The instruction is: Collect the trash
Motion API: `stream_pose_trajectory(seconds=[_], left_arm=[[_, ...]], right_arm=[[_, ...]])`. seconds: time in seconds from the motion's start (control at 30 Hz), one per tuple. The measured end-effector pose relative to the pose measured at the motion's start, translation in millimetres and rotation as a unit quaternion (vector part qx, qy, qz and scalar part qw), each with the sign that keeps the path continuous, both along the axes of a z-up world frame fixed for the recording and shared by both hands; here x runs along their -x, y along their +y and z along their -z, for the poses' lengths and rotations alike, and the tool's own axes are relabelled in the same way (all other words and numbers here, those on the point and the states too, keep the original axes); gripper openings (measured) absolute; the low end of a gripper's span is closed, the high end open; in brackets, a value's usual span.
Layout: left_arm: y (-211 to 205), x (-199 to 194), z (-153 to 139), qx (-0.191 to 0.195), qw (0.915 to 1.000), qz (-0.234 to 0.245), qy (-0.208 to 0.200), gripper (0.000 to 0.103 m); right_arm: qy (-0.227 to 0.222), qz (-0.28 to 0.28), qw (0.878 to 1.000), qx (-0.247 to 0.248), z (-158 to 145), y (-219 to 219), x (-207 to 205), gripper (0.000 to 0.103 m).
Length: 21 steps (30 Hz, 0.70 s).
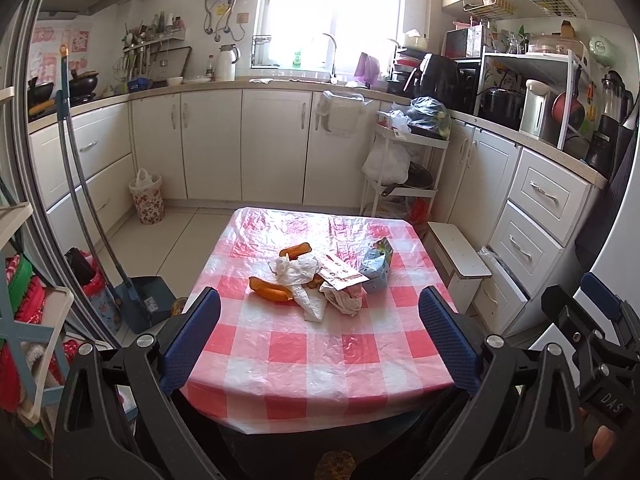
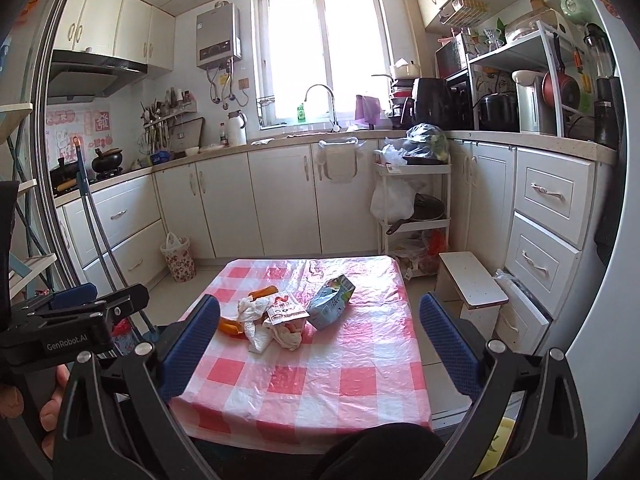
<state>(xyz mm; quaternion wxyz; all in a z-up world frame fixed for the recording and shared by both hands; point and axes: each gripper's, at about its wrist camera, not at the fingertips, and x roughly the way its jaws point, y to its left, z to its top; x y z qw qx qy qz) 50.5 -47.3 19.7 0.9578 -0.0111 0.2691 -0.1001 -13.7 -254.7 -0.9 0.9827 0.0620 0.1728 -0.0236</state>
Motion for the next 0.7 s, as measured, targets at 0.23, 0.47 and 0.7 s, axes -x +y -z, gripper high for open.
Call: stream_pose_trajectory(seconds=[0.23,0.47,0.7], left_arm=[[4,2,-3,0.006,1.0000,-0.003,0.000,0.096],[8,1,-5,0.014,0.9999,-0.008,0.001,0.096],[10,1,-6,0.017,0.9998,-0.010,-0.001,0.096]], right_arm=[[-0.002,-0.004,1.000,0.000,-2,4,2,0.096],[-0.004,-0.006,1.000,0.000,-3,6,2,0.096],[-0.005,-0.007,1.000,0.000,-4,6,2,0.096]])
